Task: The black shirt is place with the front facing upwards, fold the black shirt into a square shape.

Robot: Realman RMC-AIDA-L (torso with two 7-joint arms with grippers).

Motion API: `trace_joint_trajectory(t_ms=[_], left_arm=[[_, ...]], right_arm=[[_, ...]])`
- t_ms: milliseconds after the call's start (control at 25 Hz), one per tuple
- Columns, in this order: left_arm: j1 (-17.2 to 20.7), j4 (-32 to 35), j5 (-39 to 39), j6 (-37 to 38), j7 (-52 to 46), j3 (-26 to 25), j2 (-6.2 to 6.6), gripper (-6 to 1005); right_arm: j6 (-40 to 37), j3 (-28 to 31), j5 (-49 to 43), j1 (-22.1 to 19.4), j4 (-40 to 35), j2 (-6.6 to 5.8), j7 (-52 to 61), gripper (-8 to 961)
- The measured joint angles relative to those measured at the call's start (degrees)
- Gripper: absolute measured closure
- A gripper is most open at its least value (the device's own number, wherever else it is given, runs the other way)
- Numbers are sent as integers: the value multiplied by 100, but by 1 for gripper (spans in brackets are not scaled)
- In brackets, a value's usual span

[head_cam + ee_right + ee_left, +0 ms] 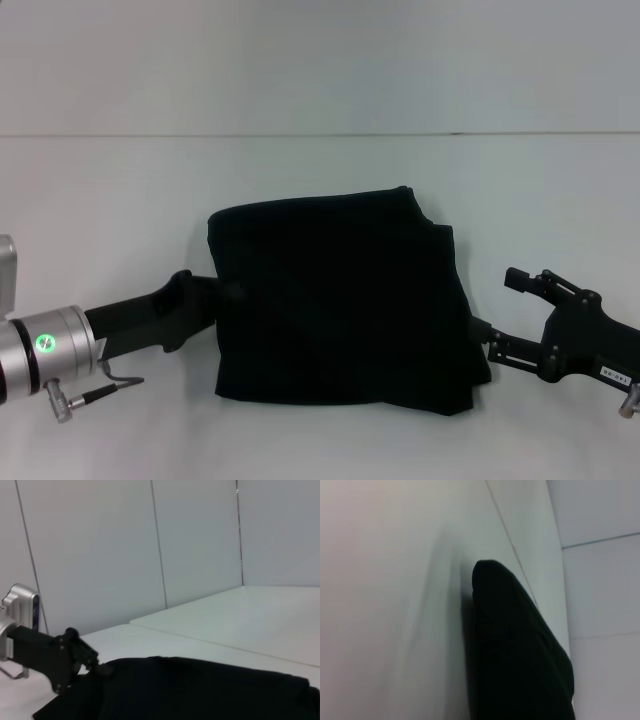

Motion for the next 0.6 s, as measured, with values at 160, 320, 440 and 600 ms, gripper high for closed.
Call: trace_joint_trajectory(t_ms=[160,320,440,600], left_arm=[[22,-76,35,88,-3,65,33,886],[59,-71,44,143,52,153,39,871],[87,-21,44,197,365,151,92,849],[138,159,21,291,1139,112,207,701]], right_arm=[[6,89,0,13,0,12,0,8],[8,181,0,15,0,32,0,8],[15,225,1,15,7,52,-7,8],[27,358,5,15,36,55,-31,8]])
